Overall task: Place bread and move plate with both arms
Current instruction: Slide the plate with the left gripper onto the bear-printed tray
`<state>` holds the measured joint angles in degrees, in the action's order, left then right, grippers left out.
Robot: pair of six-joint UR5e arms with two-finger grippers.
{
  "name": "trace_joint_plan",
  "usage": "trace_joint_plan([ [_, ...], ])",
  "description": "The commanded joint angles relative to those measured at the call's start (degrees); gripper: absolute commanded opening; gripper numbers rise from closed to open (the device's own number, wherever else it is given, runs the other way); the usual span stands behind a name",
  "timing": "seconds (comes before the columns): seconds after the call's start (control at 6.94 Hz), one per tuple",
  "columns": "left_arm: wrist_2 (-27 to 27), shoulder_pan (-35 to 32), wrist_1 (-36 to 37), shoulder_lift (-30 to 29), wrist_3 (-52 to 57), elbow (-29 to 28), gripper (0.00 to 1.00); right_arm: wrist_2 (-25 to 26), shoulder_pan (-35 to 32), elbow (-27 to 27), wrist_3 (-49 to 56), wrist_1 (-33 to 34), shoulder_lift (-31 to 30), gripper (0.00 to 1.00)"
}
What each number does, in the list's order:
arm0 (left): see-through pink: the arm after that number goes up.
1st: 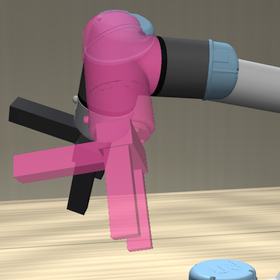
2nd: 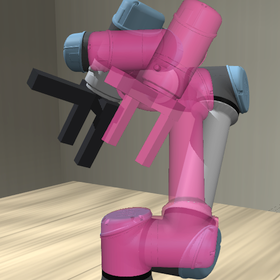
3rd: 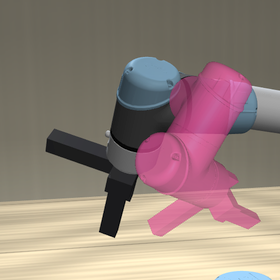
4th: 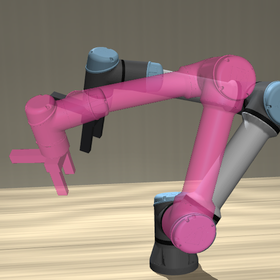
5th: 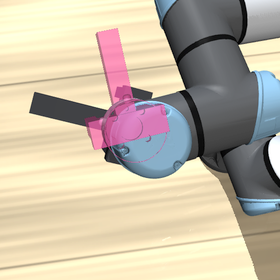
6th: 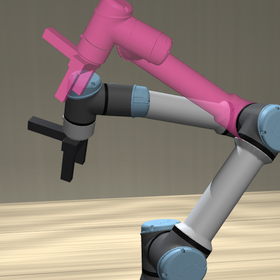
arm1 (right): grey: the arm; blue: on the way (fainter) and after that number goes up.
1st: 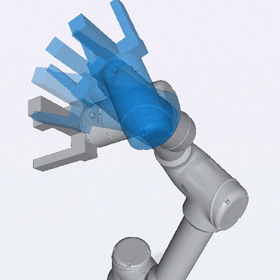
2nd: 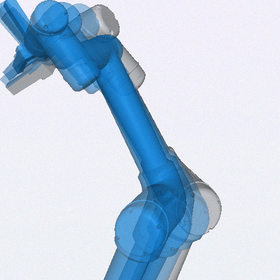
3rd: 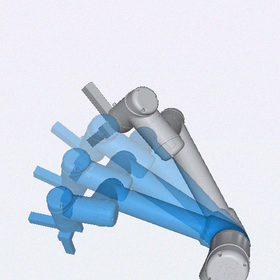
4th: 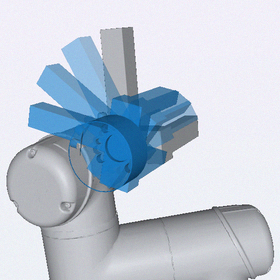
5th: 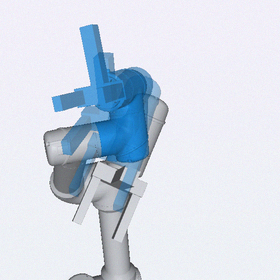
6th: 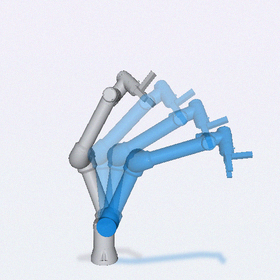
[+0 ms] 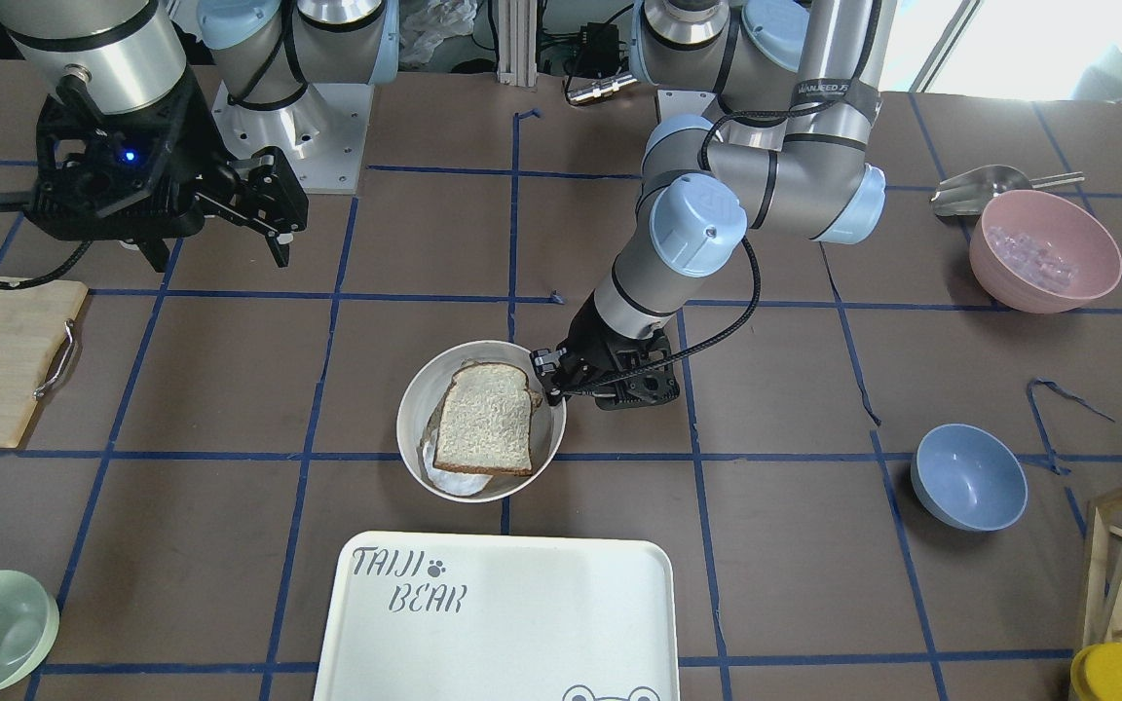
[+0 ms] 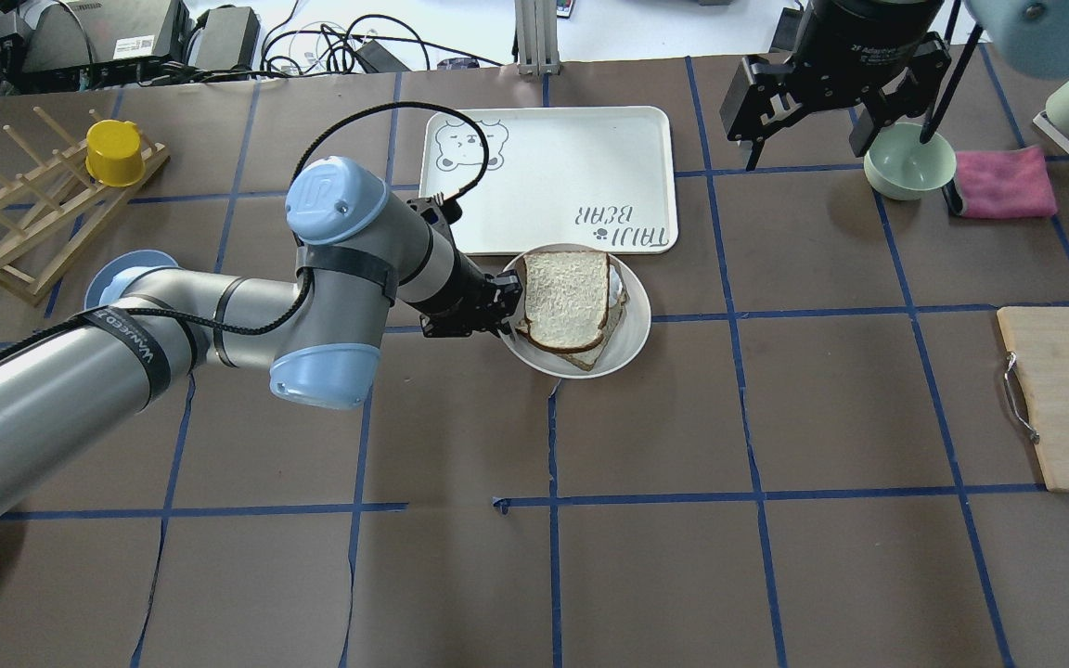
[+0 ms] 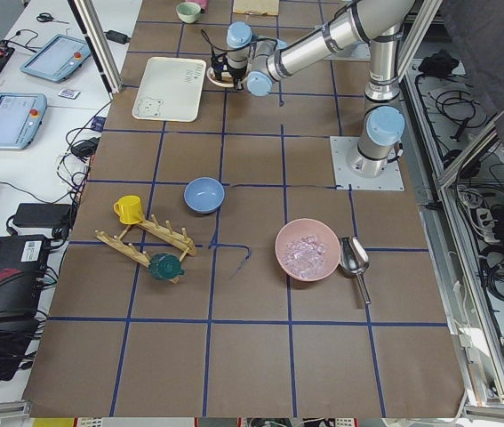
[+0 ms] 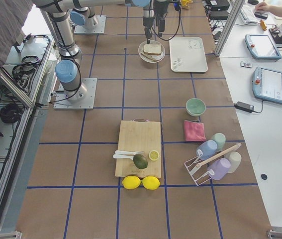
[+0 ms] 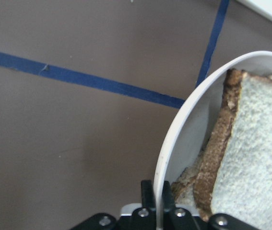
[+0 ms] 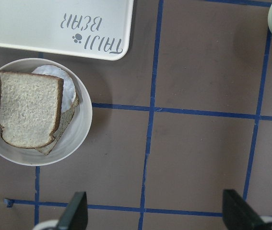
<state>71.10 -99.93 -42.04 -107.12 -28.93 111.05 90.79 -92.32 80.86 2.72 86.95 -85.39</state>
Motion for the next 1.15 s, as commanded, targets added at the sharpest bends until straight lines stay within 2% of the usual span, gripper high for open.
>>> trace_joint_plan([
  [0.0,-0.2,2.0,0.1,-4.7,-0.9,-9.2,0.0,0.0,0.0,0.0,0.0,0.0,0.0,1.0],
  [0.43,-0.4,3.1,0.2,-18.9,-1.4,-25.0,0.0,0.0,0.0,0.1,-0.1,0.1,0.3,1.0],
  [0.58,-0.5,3.9,0.9,-22.0,-1.4,-27.3,0.0,0.0,-0.1,0.1,0.0,0.1,0.3,1.0],
  [1.01,-0.6,5.0,3.2,-25.4,-1.5,-27.6,0.0,0.0,-0.1,0.1,0.0,0.0,0.2,1.0],
])
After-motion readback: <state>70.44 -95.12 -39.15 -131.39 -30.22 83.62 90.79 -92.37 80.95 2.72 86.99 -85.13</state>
